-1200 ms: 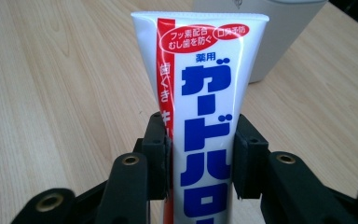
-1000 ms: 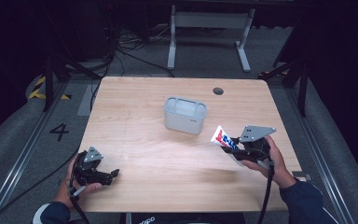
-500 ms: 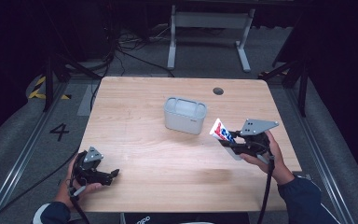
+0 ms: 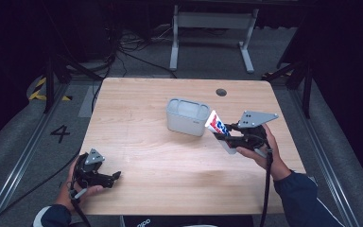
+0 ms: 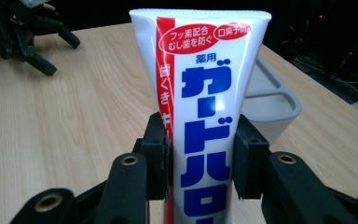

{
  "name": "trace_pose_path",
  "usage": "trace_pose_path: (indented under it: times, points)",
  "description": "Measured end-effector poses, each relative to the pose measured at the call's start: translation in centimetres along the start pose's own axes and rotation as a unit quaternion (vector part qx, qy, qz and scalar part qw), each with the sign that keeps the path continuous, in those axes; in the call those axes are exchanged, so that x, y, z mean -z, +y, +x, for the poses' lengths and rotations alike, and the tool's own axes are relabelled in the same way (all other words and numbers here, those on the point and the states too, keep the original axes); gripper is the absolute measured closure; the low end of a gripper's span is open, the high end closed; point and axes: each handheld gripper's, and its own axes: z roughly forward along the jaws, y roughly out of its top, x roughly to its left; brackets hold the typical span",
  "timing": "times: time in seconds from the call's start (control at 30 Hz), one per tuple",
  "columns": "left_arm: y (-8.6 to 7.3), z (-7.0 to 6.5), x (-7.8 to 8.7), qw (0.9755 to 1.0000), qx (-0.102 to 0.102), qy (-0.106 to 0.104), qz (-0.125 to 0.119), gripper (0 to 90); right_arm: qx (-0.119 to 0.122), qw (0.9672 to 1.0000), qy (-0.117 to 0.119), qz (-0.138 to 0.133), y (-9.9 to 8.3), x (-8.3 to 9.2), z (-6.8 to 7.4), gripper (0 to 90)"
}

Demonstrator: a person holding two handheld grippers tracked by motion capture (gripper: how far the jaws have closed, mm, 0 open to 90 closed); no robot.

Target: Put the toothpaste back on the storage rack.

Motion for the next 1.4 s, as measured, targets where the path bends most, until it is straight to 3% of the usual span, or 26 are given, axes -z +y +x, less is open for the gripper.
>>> trace_pose_path:
  times: [0.47, 0.6, 0.7, 0.83, 0.93, 1.4]
  points:
    - [0.0, 0.0, 0.0, 1.0, 0.0, 0.0, 0.0, 0.5, 0.003, 0.9988, 0.005, -0.048, 3.7, -1.1, -1.0, 64.0]
    - [0.0, 0.0, 0.0, 1.0, 0.0, 0.0, 0.0, 0.5, 0.008, 0.9987, 0.014, -0.048, 4.5, -1.6, -1.1, 64.1]
    - [0.0, 0.0, 0.0, 1.0, 0.0, 0.0, 0.0, 0.6, 0.014, 0.9987, 0.007, -0.048, 5.1, -2.1, -1.1, 63.9]
    - [0.0, 0.0, 0.0, 1.0, 0.0, 0.0, 0.0, 0.6, 0.012, 0.9985, 0.002, -0.053, 5.7, -2.7, -1.5, 63.9]
    - [0.0, 0.0, 0.0, 1.0, 0.0, 0.0, 0.0, 0.6, 0.008, 0.9978, 0.013, -0.064, 6.2, -3.2, -2.1, 64.0]
    - [0.0, 0.0, 0.0, 1.0, 0.0, 0.0, 0.0, 0.6, -0.003, 0.9968, 0.002, -0.08, 7.8, -5.4, -4.0, 63.8]
